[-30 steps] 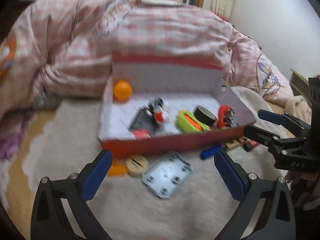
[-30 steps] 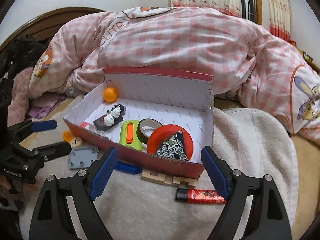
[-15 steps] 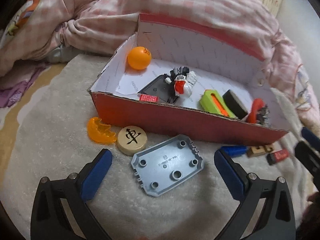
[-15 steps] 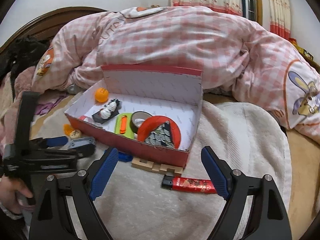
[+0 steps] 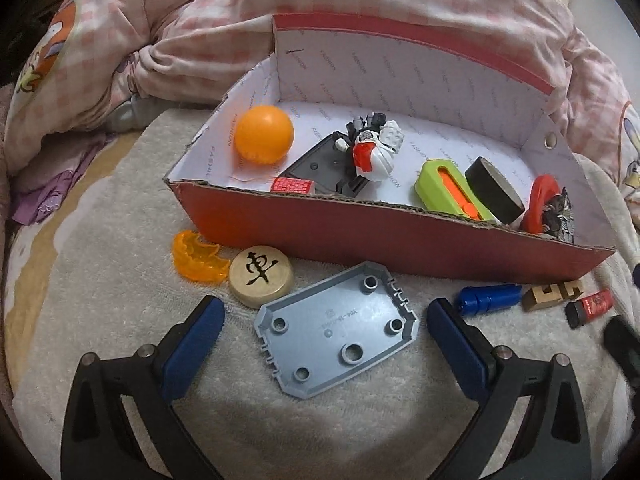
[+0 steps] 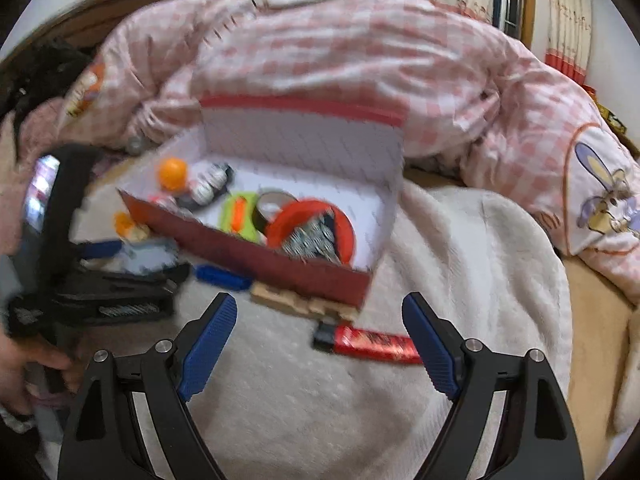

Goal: Organize objects
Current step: 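Reach the left tool to the grey plate while the right tool approaches the wooden piece, then grasp the grey plate with the left tool while the right tool grasps the zigzag wooden piece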

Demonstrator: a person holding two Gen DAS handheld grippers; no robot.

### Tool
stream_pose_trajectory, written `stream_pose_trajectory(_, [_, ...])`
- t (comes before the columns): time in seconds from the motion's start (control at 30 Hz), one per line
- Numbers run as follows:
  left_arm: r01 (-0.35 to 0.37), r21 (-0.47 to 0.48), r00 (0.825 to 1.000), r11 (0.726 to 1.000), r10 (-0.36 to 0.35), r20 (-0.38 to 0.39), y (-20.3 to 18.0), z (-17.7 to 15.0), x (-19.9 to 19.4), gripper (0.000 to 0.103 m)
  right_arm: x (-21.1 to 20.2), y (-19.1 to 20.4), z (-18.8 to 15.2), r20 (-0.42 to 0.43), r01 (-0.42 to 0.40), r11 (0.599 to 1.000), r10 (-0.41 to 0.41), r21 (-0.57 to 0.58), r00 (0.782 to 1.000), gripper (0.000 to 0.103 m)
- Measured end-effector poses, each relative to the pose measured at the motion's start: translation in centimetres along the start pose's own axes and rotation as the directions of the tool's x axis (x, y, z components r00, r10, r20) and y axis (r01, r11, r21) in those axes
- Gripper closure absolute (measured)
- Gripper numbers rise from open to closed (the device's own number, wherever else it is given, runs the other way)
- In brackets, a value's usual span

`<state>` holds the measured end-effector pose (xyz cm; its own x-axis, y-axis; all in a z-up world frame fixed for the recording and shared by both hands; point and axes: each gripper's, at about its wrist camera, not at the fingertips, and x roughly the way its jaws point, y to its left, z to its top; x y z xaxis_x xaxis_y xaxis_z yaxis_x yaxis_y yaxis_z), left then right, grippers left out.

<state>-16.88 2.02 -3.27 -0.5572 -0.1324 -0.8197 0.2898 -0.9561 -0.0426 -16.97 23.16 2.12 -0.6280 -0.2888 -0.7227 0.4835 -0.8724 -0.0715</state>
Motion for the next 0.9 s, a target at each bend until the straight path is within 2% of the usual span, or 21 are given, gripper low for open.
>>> stream_pose_trajectory(0.03, [-0.006,0.0,1.0,1.0,0.006,0.01,0.0,-0.1,-0.2,0.013,0.2,-0.1,-0.2,-0.018,0.014,1.0,-0.014,0.006,1.0,0.016])
stream_pose_trajectory(0.07, [-0.01,-0.009,1.0,1.0,0.011,0.026,0.3,-0.2,-0.6,0.032,0.5,-0.4,-0.5,-0.046,0.027,0.999,-0.026,0.018,0.999,0.016])
stream_pose_trajectory(0.1, [-0.013,-0.023,0.999,1.0,0.013,0.039,0.7,0.0,-1.0,0.035,0.6,-0.8,-0.9,-0.066,0.044,0.999,-0.042,0.029,0.997,0.016])
stream_pose_trajectory(0.2, [0.053,-0.033,0.998,0.998,-0.051,0.045,1.6,-0.1,-1.3,0.036,0.7,-1.5,-1.8,-0.092,0.097,0.995,-0.095,0.017,0.991,0.016])
stream_pose_trajectory(0.37, [0.151,-0.009,0.988,0.989,-0.15,0.043,2.8,-0.5,-2.5,0.036,-0.1,-2.0,-2.4,-0.081,0.016,0.998,-0.012,0.057,0.997,0.016])
stream_pose_trajectory(0.47, [0.228,-0.009,0.972,0.974,-0.227,0.058,3.6,-0.9,-3.2,0.036,-0.1,-1.7,-2.0,-0.062,-0.013,0.998,0.017,0.064,0.998,0.016])
stream_pose_trajectory(0.6, [0.285,0.015,0.957,0.958,-0.285,0.041,4.2,-1.1,-4.0,0.036,1.0,-0.9,-1.1,-0.057,-0.06,0.994,0.065,0.089,0.996,0.016])
stream_pose_trajectory(0.77, [0.3,0.042,0.95,0.953,-0.302,0.08,4.9,-1.1,-5.4,0.035,3.4,0.7,0.1,-0.086,-0.052,0.996,0.059,0.077,0.995,0.016])
stream_pose_trajectory(0.83, [0.31,0.031,0.948,0.95,-0.311,0.067,5.3,-1.0,-5.2,0.035,4.6,1.2,0.4,-0.105,-0.001,0.998,0.008,0.059,0.994,0.016])
stream_pose_trajectory(0.9, [0.315,0.013,0.948,0.949,-0.315,0.05,5.7,-1.0,-4.7,0.035,5.6,1.3,0.6,-0.125,0.007,0.998,0.0,0.056,0.992,0.016])
